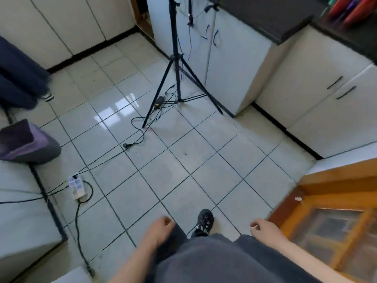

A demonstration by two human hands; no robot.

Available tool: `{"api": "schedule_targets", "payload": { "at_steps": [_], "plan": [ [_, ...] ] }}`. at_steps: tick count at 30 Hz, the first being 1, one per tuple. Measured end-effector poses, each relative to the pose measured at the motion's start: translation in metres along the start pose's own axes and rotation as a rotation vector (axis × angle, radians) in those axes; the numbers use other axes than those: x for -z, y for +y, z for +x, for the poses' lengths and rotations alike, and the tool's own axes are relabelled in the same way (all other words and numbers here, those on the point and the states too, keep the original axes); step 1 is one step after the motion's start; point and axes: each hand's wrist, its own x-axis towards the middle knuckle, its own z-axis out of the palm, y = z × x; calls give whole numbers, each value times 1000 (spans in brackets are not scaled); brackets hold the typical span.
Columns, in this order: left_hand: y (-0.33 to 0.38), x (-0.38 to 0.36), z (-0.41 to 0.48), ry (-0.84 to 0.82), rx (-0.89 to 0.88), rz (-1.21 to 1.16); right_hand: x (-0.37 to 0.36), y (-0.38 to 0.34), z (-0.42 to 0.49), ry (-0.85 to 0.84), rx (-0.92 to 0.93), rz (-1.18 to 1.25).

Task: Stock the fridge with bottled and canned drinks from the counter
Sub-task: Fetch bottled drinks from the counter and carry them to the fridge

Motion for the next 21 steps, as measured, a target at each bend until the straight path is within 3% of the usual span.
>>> {"api": "schedule_targets", "payload": {
  "at_steps": [4, 9, 17, 21],
  "plan": [
    [89, 9, 19, -12, -138, 118, 28, 41, 13, 34, -118, 204],
    [167, 22, 61, -131, -108, 98, 52, 70, 35, 50, -219, 385],
    [346, 35, 164, -208, -242, 567, 119, 131, 63, 132, -447, 708],
    [458, 41, 205, -184, -298, 635, 177, 157, 82, 199, -516, 813]
  ]
}}
